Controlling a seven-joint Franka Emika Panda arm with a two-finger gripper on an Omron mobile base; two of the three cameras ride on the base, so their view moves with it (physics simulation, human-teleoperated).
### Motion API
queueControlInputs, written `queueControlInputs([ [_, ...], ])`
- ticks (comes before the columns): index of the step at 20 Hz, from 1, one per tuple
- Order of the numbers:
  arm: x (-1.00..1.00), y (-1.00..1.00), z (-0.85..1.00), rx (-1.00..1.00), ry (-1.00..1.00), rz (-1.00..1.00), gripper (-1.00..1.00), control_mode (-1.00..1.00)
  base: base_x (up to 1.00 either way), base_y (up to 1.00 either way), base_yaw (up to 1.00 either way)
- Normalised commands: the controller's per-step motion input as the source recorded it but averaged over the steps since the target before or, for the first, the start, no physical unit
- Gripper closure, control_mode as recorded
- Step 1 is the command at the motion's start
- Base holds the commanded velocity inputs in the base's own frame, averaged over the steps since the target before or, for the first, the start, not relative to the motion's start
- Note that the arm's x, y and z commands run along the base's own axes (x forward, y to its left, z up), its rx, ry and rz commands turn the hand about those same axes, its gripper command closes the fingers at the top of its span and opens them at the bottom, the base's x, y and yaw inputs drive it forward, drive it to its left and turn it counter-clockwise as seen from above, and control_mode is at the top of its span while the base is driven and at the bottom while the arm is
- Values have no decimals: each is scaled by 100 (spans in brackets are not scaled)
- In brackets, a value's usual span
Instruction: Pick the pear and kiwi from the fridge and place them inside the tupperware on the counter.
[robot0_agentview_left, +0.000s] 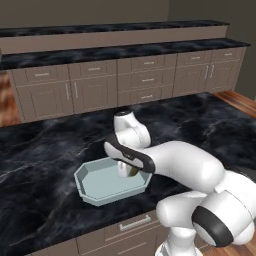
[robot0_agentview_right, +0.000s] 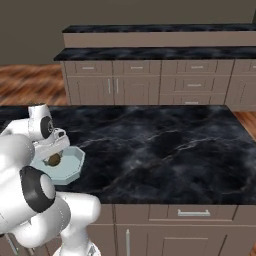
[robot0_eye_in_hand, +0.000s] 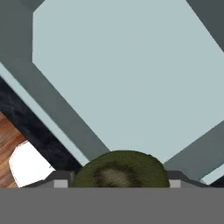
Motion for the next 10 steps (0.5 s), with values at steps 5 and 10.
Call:
queueControlInputs([
  [5,10,10,-26,0,4,0,100,-100,0,0,0],
  [10,4,10,-27,0,0,0,100,-100,0,0,0],
])
